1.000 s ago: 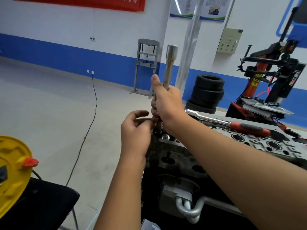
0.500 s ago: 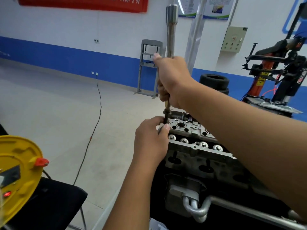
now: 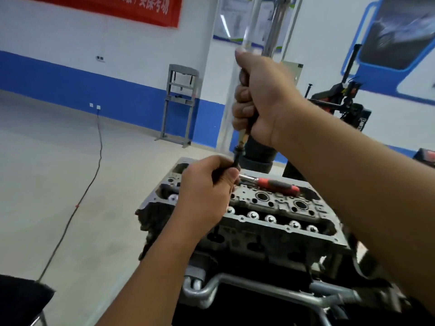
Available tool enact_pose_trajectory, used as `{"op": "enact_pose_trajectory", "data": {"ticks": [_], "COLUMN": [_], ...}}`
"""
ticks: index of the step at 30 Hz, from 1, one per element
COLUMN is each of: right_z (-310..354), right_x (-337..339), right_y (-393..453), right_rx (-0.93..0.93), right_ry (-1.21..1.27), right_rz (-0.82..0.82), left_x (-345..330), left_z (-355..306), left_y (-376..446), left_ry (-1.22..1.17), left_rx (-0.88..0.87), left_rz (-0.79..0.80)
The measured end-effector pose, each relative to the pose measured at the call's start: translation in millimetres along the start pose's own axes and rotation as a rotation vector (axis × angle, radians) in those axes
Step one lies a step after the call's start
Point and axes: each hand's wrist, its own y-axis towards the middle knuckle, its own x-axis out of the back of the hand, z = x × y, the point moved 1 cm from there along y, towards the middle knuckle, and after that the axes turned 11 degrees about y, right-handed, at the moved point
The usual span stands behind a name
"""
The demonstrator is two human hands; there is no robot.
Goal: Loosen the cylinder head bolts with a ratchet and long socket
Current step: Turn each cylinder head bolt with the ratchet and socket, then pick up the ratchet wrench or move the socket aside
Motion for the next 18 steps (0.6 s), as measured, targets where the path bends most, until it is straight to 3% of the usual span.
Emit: {"op": "enact_pose_trajectory", "data": {"ticks": [8,15,18], "right_z": [44,109,129], "right_x": [166,339,404], "right_y": [-102,-250,-337], "right_rx": [-0.033,0.149,0.188], "right_ry": [-0.029,0.101,0.103], "right_rz": [-0.239,-0.652,-0.842], "left_x": [-142,-274,-321], "left_z": [-95,-195,-225], "left_y": [-74,-168,-209], "left_ry": [-0.088,-0.136,-0.174], "left_rx": [0.023,-0.029,0.041], "left_rz": [0.406,0.697,0.805]}}
